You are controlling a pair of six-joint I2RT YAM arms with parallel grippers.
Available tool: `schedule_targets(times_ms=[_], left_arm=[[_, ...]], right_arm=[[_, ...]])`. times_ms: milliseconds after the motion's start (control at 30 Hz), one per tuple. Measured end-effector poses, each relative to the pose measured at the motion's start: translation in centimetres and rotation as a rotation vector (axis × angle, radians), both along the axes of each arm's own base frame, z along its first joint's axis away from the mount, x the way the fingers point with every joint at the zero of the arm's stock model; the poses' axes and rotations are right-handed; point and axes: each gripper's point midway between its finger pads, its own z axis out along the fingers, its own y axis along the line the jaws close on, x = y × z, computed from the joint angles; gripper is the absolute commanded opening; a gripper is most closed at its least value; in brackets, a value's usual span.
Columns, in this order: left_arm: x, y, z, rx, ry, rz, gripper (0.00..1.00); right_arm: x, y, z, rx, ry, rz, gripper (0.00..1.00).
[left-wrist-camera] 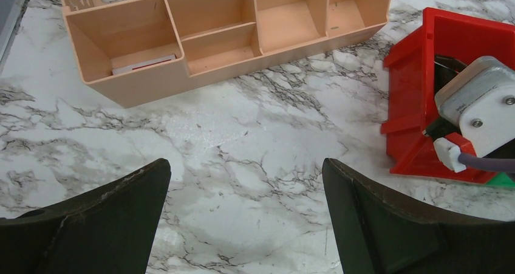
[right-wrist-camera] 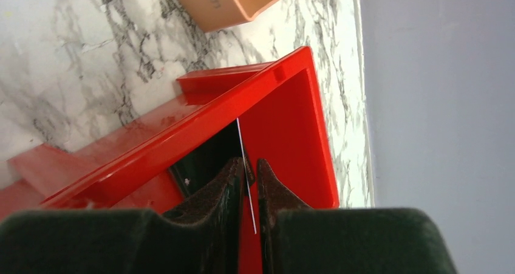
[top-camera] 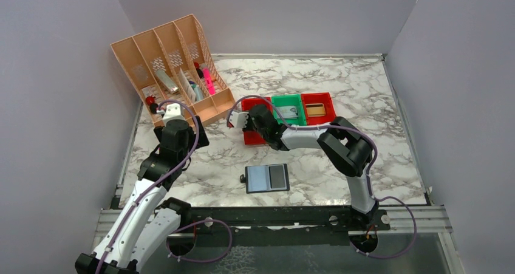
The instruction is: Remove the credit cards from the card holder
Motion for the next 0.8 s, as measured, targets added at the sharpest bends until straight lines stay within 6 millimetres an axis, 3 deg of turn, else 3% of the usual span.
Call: schedule_targets(times_ms=[333,433,533,800], left_arm=[[0.0,0.0,0.0,0.005,0.001,-0.003,0.99],[0.0,0.0,0.0,0.005,0.001,-0.003,0.99],[0.0,0.0,-0.1,0.005,0.003,-0.003,0.99],[0.1,0.0,-0.3,0.009,0.013,-0.004,0.99]], right_arm=[[-1.1,-0.5,-2.0,-0.030,0.040,0.033,0.17],[-1.1,-0.5,-2.0,-0.030,0.041,0.033,0.21],[-1.1,-0.5,-2.1,-0.026,0.044,0.029,0.32],[-1.4,-1.2,-2.6,0.034,0.142,0.012,0.33]])
